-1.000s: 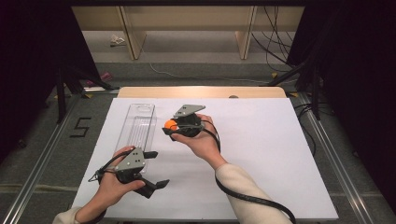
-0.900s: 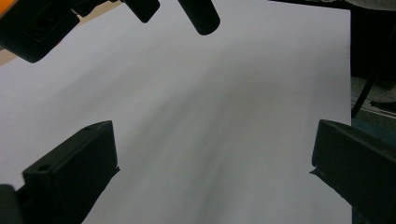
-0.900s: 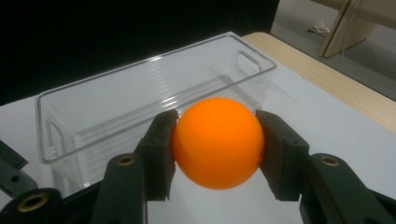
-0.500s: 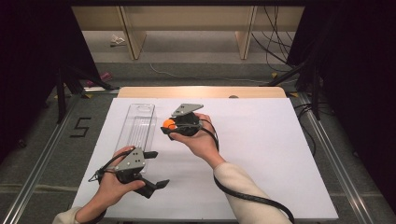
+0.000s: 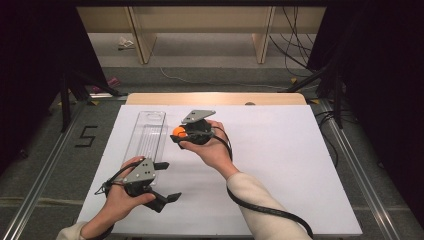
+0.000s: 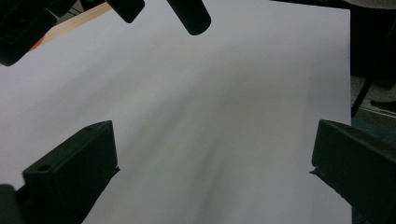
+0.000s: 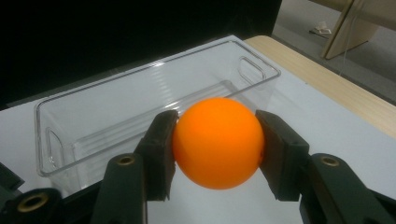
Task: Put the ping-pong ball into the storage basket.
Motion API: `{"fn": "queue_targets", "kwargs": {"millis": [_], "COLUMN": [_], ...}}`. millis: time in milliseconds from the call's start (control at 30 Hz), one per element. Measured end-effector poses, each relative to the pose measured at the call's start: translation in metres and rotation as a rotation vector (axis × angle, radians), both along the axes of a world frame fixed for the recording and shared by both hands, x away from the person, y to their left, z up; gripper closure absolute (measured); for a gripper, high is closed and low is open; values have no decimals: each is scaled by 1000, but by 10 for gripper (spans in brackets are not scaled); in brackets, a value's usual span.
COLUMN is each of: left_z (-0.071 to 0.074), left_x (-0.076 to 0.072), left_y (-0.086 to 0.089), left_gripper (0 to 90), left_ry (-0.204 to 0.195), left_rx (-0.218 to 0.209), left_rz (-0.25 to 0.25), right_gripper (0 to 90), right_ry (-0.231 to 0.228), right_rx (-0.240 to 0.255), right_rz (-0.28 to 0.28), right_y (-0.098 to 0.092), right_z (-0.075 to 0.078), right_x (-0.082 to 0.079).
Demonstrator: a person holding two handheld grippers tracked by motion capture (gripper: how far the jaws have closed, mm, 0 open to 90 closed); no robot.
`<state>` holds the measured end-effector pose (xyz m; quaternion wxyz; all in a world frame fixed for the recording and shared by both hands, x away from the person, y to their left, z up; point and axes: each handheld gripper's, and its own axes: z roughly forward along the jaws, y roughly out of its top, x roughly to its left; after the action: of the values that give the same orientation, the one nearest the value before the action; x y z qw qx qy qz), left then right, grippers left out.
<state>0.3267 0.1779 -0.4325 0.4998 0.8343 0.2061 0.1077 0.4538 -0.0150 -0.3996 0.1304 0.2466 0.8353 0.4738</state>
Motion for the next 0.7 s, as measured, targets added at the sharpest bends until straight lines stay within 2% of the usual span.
{"fn": "queue_targets", "kwargs": {"millis": [700], "left_z": [0], "left_x": [0], "left_y": [0], "left_gripper": [0], "left_ry": [-2], "left_rx": [3], "left_rz": [-3], "right_gripper": [516], "right_ry": [0], "right_rx": [-4], "right_rz": [6], "right_y": [6], "right_z": [1], "right_x": [2]}}
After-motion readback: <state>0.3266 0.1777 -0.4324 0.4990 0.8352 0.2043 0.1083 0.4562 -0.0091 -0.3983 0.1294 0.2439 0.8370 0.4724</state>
